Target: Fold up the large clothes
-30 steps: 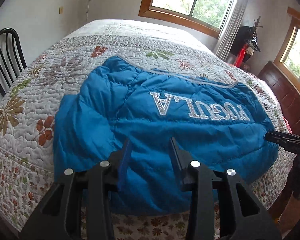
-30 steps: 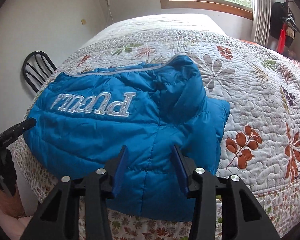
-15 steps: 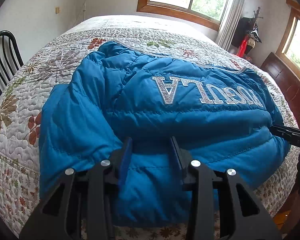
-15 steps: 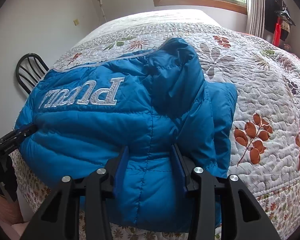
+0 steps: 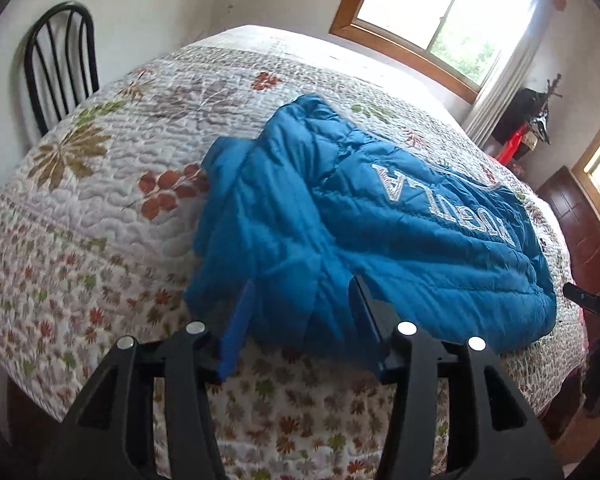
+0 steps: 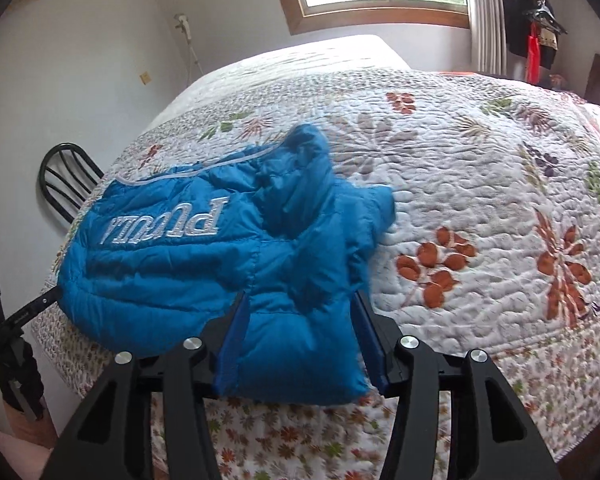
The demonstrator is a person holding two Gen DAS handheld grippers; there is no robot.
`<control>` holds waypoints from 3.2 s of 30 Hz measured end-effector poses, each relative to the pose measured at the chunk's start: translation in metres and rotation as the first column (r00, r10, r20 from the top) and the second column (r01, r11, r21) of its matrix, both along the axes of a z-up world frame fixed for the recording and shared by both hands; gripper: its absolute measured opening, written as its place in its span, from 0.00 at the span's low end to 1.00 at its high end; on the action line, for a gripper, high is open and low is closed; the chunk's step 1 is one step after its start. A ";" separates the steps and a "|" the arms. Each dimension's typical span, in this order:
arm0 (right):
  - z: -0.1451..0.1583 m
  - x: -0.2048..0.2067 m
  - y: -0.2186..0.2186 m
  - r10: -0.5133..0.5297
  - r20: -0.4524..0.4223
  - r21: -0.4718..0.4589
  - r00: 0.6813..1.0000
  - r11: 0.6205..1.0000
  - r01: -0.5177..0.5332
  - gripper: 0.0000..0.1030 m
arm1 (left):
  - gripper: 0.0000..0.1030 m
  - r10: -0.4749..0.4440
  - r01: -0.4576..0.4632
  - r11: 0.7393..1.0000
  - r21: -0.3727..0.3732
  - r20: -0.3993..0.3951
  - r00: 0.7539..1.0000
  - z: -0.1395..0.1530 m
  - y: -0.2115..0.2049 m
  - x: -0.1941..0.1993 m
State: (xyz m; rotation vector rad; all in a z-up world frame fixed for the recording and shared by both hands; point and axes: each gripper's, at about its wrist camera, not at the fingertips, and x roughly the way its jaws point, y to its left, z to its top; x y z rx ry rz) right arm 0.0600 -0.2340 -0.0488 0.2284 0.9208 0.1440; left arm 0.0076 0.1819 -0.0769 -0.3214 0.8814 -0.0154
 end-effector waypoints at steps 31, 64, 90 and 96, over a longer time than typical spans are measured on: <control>-0.058 0.022 -0.001 0.107 -0.139 0.059 0.984 0.993 -0.100 0.55 | 0.34 0.258 -0.224 0.796 -0.563 -0.019 0.966 -0.072 0.031 0.014; -0.044 0.013 -0.091 -0.124 -0.138 -0.101 0.983 0.989 0.111 0.58 | 0.25 0.191 -0.142 0.881 -0.451 0.065 0.979 -0.052 0.028 0.027; -0.082 -0.034 -0.174 -0.355 -0.203 -0.056 0.913 0.935 0.351 0.57 | 0.32 -0.615 0.613 0.788 0.050 0.100 0.782 0.024 -0.305 0.076; -0.084 -0.030 -0.166 -0.347 -0.210 -0.064 0.914 0.938 0.341 0.58 | 0.33 -0.627 0.625 0.779 0.053 0.094 0.773 -0.001 -0.297 0.083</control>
